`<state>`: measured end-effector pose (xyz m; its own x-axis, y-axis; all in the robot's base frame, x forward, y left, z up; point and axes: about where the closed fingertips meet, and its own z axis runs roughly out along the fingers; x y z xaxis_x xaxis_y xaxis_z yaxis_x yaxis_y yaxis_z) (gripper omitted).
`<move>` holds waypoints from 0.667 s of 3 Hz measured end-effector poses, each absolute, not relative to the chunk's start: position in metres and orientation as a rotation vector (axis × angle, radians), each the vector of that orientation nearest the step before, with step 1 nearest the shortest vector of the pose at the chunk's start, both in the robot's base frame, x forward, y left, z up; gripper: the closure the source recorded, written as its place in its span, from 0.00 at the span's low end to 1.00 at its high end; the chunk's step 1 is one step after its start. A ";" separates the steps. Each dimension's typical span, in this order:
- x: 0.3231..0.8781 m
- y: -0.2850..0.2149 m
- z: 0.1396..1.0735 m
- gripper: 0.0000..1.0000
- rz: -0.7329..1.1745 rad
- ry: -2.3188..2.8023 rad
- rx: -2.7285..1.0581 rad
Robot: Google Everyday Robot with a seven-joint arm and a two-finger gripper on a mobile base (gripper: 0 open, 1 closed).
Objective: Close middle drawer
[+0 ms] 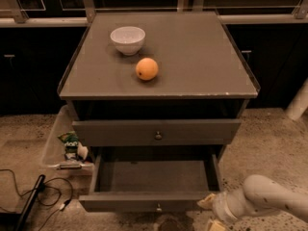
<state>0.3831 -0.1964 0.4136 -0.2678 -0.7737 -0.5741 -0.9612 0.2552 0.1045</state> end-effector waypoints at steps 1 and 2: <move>0.381 -0.196 0.414 0.19 0.623 2.125 -1.579; 0.418 -0.189 0.410 0.42 0.589 2.052 -1.641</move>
Offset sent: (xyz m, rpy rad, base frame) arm 0.1116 0.0190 -0.0084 -0.0127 -0.1681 0.1591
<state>0.4179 -0.1892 0.4101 -0.1950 -0.7878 -0.5842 -0.9777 0.2034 0.0521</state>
